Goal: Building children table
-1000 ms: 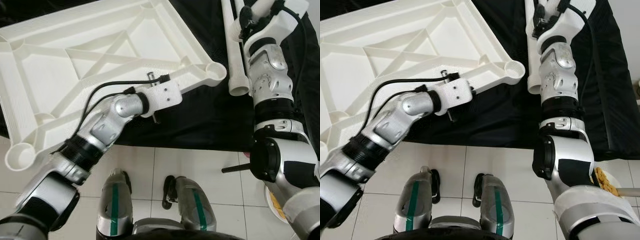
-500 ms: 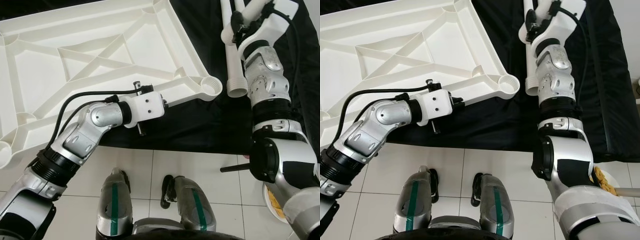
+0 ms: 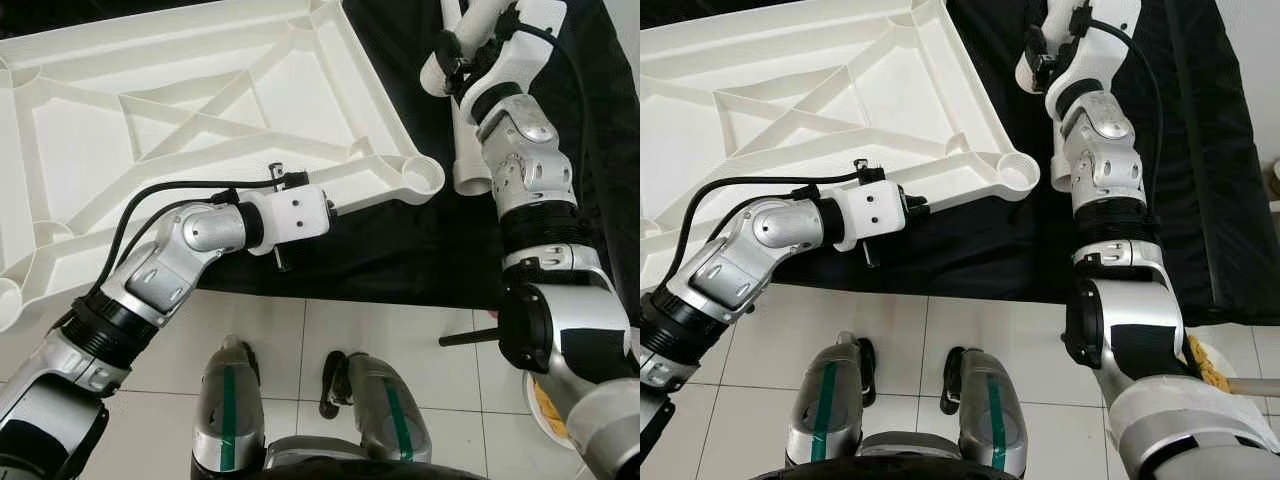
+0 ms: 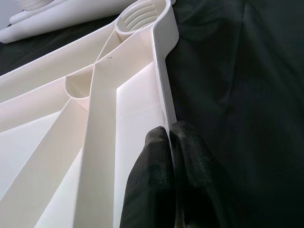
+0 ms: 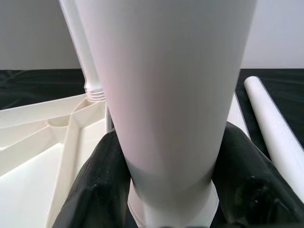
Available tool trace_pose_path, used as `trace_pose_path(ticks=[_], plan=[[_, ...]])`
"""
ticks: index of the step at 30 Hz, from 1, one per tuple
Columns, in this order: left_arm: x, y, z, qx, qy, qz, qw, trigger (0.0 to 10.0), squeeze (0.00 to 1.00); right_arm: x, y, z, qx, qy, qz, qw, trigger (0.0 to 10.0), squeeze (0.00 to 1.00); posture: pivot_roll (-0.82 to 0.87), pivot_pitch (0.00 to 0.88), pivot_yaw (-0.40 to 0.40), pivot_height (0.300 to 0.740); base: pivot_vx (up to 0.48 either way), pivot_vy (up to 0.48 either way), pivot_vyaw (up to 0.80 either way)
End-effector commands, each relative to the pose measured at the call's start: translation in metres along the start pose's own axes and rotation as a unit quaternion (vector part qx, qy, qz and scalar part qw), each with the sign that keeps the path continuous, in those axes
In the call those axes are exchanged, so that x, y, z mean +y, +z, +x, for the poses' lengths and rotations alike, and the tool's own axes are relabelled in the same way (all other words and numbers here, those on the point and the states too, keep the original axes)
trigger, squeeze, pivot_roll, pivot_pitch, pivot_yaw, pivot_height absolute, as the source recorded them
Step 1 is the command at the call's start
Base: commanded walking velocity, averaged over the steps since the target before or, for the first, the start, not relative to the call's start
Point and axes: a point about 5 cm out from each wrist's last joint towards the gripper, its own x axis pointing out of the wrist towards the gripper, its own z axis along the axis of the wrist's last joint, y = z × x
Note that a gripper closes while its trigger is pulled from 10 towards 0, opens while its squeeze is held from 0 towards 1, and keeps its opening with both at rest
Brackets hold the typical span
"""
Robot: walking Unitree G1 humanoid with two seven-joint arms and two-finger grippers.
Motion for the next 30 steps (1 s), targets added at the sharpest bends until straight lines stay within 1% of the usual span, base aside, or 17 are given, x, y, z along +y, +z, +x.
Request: trace_pose_path(ticks=[1, 2, 3, 5, 7, 10, 14, 15, 16, 17, 18, 19, 24, 25, 27, 29, 30], plan=[[-0.005, -0.017, -0.001, 0.044, -0.031, -0.005, 0.999, 10.0, 0.0, -0.001, 0.002, -0.004, -0.002, 0.018, 0.003, 1.0, 10.0, 0.0, 0.11, 0.047, -0.088, 0.74, 0.0, 0.0, 0.0], [-0.005, -0.017, -0.001, 0.044, -0.031, -0.005, 0.999, 10.0, 0.0, -0.001, 0.002, -0.004, -0.002, 0.018, 0.003, 1.0, 10.0, 0.0, 0.11, 0.047, -0.088, 0.74, 0.0, 0.0, 0.0], [0.0, -0.017, -0.001, 0.042, -0.018, -0.005, 0.999, 10.0, 0.0, -0.001, 0.003, -0.007, -0.007, 0.03, 0.003, 1.0, 10.0, 0.0, 0.11, 0.046, -0.087, 0.74, 0.0, 0.0, 0.0], [0.0, -0.017, -0.001, 0.042, -0.018, -0.005, 0.999, 10.0, 0.0, -0.001, 0.003, -0.007, -0.007, 0.03, 0.003, 1.0, 10.0, 0.0, 0.11, 0.046, -0.087, 0.74, 0.0, 0.0, 0.0], [0.009, -0.016, 0.002, 0.039, 0.012, -0.009, 0.999, 10.0, 0.0, -0.003, 0.001, -0.019, -0.032, 0.051, 0.0, 0.998, 10.0, 0.0, 0.11, 0.041, -0.084, 0.74, 0.0, 0.0, 0.0], [0.013, -0.015, 0.003, 0.036, 0.024, -0.011, 0.999, 10.0, 0.0, -0.004, 0.0, -0.024, -0.04, 0.052, -0.004, 0.998, 10.0, 0.0, 0.11, 0.038, -0.083, 0.74, 0.0, 0.0, 0.0], [0.025, -0.01, 0.007, 0.02, 0.069, -0.018, 0.997, 10.0, 0.0, -0.006, -0.002, -0.039, -0.07, 0.024, -0.012, 0.997, 10.0, 0.0, 0.1, 0.037, -0.08, 0.74, 0.0, 0.0, 0.0], [0.025, -0.01, 0.007, 0.02, 0.069, -0.018, 0.997, 10.0, 0.0, -0.006, -0.002, -0.039, -0.07, 0.024, -0.012, 0.997, 10.0, 0.0, 0.1, 0.037, -0.08, 0.74, 0.0, 0.0, 0.0], [0.029, -0.01, 0.008, 0.018, 0.084, -0.023, 0.996, 10.0, 0.0, -0.005, -0.003, -0.043, -0.07, 0.013, 0.0, 0.997, 10.0, 0.0, 0.1, 0.036, -0.079, 0.74, 0.0, 0.0, 0.0], [0.033, -0.008, 0.009, 0.015, 0.099, -0.027, 0.995, 10.0, 0.0, -0.004, -0.004, -0.046, -0.07, -0.003, 0.0, 0.998, 10.0, 0.0, 0.1, 0.038, -0.078, 0.74, 0.0, 0.0, 0.0], [0.033, -0.008, 0.009, 0.015, 0.099, -0.027, 0.995, 10.0, 0.0, -0.004, -0.004, -0.046, -0.07, -0.003, 0.0, 0.998, 10.0, 0.0, 0.1, 0.038, -0.078, 0.74, 0.0, 0.0, 0.0], [0.04, -0.007, 0.011, 0.01, 0.126, -0.034, 0.991, 10.0, 0.0, 0.001, -0.006, -0.051, -0.069, -0.018, 0.004, 0.997, 10.0, 0.0, 0.1, 0.039, -0.077, 0.74, 0.0, 0.0, 0.0], [0.042, -0.006, 0.012, 0.009, 0.133, -0.037, 0.99, 10.0, 0.0, 0.003, -0.007, -0.052, -0.066, -0.017, 0.008, 0.998, 10.0, 0.0, 0.1, 0.04, -0.078, 0.74, 0.0, 0.0, 0.0], [0.045, -0.005, 0.013, 0.005, 0.142, -0.042, 0.989, 10.0, 0.0, 0.006, -0.008, -0.054, -0.062, -0.017, 0.007, 0.998, 10.0, 0.0, 0.1, 0.042, -0.078, 0.74, 0.0, 0.0, 0.0], [0.044, -0.002, 0.016, -0.007, 0.131, -0.062, 0.989, 10.0, 0.0, 0.012, -0.013, -0.054, -0.044, -0.01, 0.01, 0.999, 10.0, 0.0, 0.1, 0.044, -0.08, 0.74, 0.0, 0.0, 0.0], [0.038, -0.002, 0.016, -0.013, 0.101, -0.059, 0.993, 10.0, 0.0, 0.014, -0.014, -0.053, -0.044, -0.008, 0.005, 0.999, 10.0, 0.0, 0.1, 0.047, -0.081, 0.74, 0.0, 0.0, 0.0], [0.038, -0.002, 0.016, -0.013, 0.101, -0.059, 0.993, 10.0, 0.0, 0.014, -0.014, -0.053, -0.044, -0.008, 0.005, 0.999, 10.0, 0.0, 0.1, 0.047, -0.081, 0.74, 0.0, 0.0, 0.0]])
